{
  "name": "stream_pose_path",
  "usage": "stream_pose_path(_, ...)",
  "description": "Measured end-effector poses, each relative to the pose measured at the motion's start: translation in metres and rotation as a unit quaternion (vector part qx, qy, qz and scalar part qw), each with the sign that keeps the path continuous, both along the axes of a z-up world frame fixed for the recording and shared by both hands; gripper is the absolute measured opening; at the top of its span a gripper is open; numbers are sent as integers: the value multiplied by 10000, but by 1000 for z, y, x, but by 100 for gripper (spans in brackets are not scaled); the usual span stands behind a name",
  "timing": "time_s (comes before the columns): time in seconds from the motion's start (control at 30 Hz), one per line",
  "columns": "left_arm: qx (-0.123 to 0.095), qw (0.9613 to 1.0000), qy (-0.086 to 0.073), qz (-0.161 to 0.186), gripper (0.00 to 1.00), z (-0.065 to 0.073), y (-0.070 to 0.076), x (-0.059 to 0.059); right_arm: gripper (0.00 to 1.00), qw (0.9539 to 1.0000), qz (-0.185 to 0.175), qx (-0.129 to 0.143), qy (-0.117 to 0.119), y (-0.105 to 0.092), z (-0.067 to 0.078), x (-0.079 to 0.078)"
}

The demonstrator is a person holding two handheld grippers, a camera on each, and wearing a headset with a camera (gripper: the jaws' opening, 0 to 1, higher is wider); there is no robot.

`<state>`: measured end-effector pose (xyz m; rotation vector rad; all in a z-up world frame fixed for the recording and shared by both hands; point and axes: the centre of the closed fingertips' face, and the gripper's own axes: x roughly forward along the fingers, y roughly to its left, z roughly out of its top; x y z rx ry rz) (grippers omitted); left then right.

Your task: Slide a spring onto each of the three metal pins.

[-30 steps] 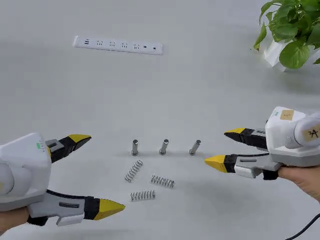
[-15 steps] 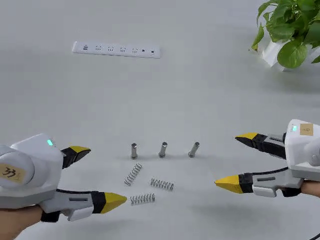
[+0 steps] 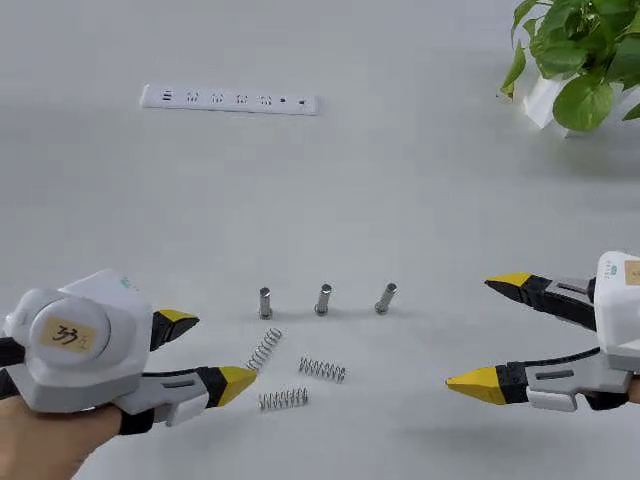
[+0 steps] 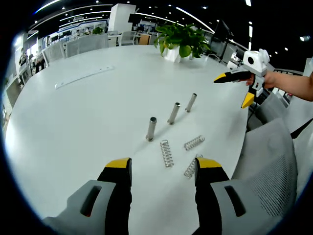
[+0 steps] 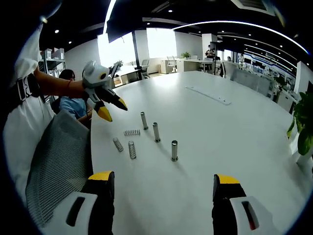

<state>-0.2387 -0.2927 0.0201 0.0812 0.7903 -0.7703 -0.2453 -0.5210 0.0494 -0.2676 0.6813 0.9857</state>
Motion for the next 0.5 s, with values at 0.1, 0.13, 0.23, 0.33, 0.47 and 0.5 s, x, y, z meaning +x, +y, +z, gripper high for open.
stream_pose_path(0.1,124,9998,119,-46,38,-7,-3,-2,82,10000,-21,21,8,1,0,-2)
stream_pose_path(0.13,136,9998,122,-46,34,-9,-4,-2,82,10000,-20,29,0,2,0,-3)
stream_pose_path(0.23,197,9996,202,-16,25,-16,-7,-3,83,10000,-12,64,12,3,0,-6)
stream_pose_path(0.33,295,9991,286,-53,25,-22,-12,-5,85,10000,15,80,25,2,-2,-9)
stream_pose_path(0.47,323,9986,401,-82,24,-28,-19,-7,87,9999,49,102,41,2,-4,-11)
stream_pose_path(0.5,339,9985,407,-103,24,-29,-21,-7,88,9999,57,108,42,2,-4,-12)
